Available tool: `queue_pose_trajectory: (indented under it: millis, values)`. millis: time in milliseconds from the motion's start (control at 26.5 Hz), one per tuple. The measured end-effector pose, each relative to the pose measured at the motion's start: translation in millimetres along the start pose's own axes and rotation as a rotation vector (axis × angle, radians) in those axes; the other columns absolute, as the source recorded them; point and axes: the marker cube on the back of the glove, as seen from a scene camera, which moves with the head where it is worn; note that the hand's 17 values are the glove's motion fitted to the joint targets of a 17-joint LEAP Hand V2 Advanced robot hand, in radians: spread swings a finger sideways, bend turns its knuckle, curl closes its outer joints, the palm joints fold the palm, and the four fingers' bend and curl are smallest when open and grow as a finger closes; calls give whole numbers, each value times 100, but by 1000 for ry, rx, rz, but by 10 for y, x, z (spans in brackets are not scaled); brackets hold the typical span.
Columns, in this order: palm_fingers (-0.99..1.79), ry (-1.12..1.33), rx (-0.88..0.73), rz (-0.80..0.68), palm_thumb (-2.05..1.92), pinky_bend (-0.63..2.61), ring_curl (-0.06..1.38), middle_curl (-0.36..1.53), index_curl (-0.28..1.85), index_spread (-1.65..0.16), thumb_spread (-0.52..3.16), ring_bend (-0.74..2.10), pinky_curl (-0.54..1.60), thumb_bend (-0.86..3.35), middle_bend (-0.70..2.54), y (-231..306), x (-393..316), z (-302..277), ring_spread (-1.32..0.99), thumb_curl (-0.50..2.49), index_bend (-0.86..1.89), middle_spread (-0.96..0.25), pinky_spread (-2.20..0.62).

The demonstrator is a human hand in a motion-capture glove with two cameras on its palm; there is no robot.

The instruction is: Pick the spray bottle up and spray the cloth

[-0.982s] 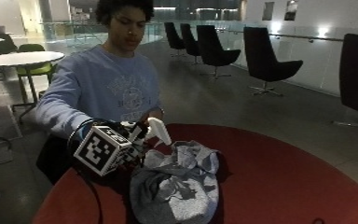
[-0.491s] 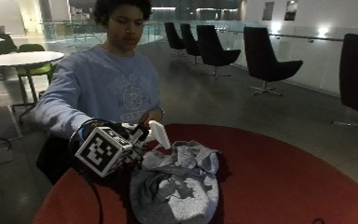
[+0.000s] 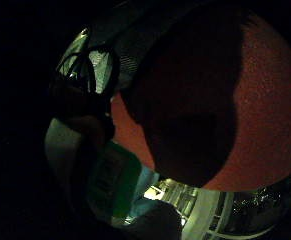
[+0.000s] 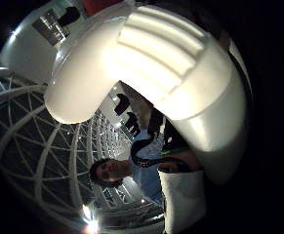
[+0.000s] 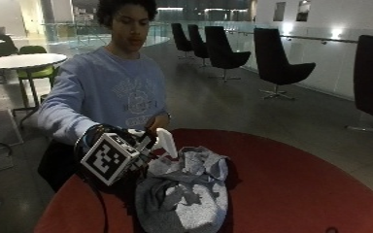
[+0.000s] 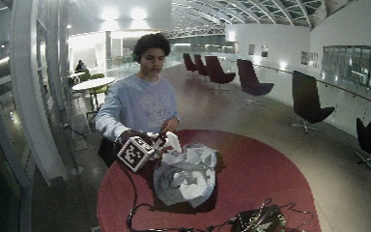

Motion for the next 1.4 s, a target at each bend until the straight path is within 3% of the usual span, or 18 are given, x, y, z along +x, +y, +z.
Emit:
queue_pose_trajectory:
  millis: [1133, 1397]
  values:
    - [116, 5, -6, 0, 72, 33, 43, 47, 35, -23, 108, 64, 37, -2, 34, -23, -26, 39, -4, 53, 13, -4, 8]
    - [116, -68, 138, -153, 72, 33, 43, 47, 35, -23, 108, 64, 38, -2, 33, -6, -202, 23, -4, 52, 13, -4, 8]
